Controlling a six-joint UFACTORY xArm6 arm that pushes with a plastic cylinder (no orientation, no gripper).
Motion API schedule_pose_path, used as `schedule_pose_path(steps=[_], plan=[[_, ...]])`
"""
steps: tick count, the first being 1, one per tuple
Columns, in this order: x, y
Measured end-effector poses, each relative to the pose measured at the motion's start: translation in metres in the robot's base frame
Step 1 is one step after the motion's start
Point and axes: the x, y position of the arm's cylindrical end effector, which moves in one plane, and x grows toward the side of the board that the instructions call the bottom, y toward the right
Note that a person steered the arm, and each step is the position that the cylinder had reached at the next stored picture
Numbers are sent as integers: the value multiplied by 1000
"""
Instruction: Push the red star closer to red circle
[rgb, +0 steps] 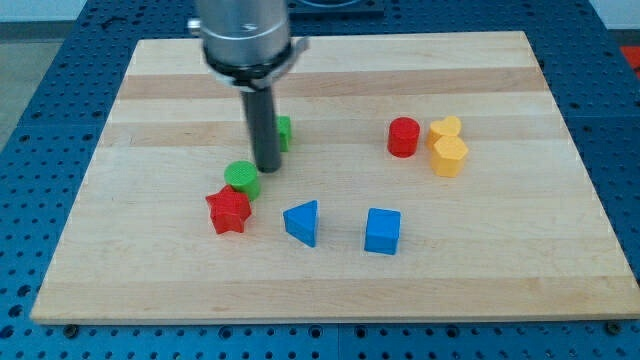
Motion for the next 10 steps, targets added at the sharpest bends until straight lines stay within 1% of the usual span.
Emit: schedule_pose_path(steps=[2,3,4,5,6,8,9,10], plan=[[-7,-106],[22,-168],[67,-185],[85,-178],[91,-158],[93,-91],[84,-46],[56,-12]])
